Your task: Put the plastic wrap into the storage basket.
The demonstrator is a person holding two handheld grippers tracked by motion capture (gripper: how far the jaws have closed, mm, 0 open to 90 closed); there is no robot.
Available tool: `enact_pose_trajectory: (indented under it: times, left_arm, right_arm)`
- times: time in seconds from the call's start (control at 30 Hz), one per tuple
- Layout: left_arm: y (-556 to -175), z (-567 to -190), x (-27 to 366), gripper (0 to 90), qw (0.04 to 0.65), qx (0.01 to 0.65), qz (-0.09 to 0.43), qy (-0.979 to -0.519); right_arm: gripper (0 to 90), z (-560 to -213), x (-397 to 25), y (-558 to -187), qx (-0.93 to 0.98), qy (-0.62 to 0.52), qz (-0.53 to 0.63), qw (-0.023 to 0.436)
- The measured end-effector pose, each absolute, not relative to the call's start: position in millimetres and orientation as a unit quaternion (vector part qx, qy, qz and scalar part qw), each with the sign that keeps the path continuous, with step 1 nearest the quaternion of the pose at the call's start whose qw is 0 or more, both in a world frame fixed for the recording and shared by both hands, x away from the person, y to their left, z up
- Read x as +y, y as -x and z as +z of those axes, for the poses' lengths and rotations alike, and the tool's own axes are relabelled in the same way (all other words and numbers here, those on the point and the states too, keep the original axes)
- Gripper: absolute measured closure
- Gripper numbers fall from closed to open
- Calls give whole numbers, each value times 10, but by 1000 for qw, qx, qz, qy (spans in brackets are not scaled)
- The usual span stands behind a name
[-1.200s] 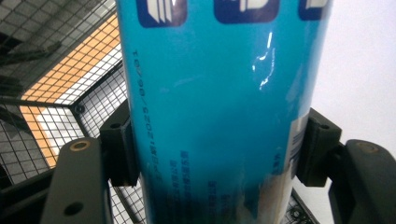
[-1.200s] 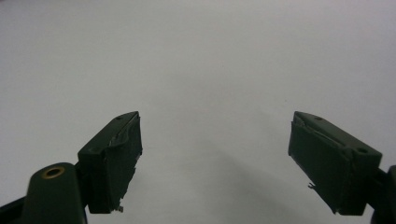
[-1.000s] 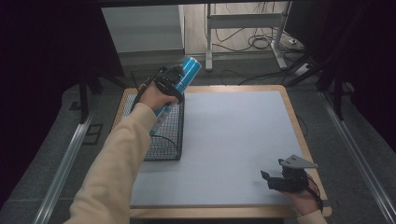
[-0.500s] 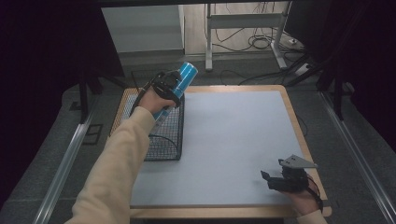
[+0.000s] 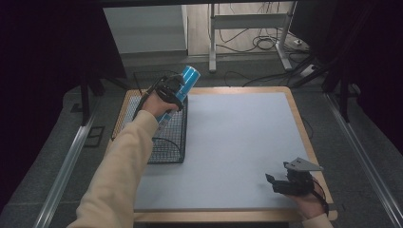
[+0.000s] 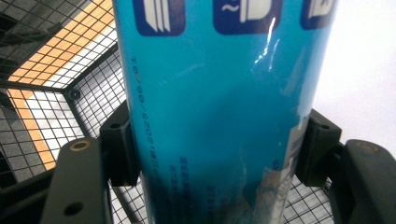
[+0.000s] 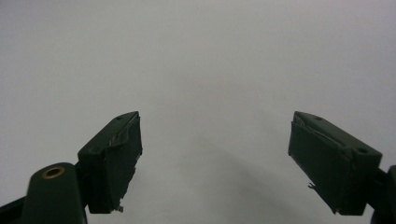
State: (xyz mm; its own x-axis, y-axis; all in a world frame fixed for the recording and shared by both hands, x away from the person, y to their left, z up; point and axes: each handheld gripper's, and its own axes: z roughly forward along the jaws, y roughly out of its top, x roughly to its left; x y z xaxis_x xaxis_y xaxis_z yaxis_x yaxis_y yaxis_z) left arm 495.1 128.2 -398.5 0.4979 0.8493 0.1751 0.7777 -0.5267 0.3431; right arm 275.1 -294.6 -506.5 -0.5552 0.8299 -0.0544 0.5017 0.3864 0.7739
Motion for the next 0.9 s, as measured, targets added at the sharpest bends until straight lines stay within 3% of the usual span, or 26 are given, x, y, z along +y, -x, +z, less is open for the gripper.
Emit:
enact_pose_trajectory:
  times: [0.9]
  left_arm:
    - [-5205, -4233, 1296, 316, 78, 480, 159, -859]
  right_arm:
    - [178, -5060, -2932, -2738, 802, -415, 364, 226]
